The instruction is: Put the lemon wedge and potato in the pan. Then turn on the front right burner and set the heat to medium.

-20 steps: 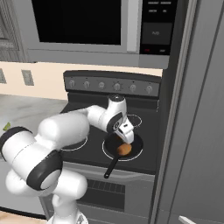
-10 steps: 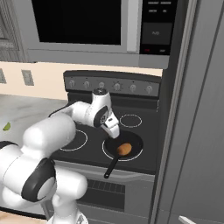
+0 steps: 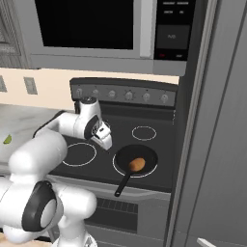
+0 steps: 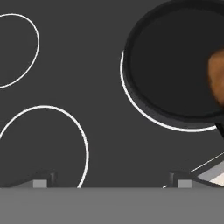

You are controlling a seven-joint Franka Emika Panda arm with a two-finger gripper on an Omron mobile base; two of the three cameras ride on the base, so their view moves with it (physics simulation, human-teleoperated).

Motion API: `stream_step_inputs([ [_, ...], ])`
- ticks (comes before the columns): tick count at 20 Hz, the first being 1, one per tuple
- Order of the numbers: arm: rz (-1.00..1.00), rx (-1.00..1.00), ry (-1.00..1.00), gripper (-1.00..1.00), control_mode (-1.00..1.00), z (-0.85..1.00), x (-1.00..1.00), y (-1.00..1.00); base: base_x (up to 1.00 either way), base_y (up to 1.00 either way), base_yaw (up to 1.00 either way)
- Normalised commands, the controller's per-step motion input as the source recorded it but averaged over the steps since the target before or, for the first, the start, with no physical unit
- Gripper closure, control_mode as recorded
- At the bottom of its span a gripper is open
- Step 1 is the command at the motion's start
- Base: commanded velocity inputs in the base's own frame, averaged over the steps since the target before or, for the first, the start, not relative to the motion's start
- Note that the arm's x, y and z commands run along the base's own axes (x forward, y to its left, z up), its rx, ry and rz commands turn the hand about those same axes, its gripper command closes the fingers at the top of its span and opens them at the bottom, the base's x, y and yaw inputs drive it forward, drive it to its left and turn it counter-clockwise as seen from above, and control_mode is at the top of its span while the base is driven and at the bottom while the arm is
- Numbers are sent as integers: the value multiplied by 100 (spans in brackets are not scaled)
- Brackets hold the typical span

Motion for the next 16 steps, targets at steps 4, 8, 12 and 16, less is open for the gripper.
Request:
stream_step_inputs([
  [4, 16, 0, 0, -100, -100, 15, 0, 92, 0, 0, 0],
  [8, 19, 0, 0, -100, -100, 3, 0, 100, 0, 0, 0],
  [12, 25, 0, 0, -100, -100, 0, 0, 100, 0, 0, 0],
  [16, 21, -1, 0, -100, -100, 1, 5, 100, 0, 0, 0],
])
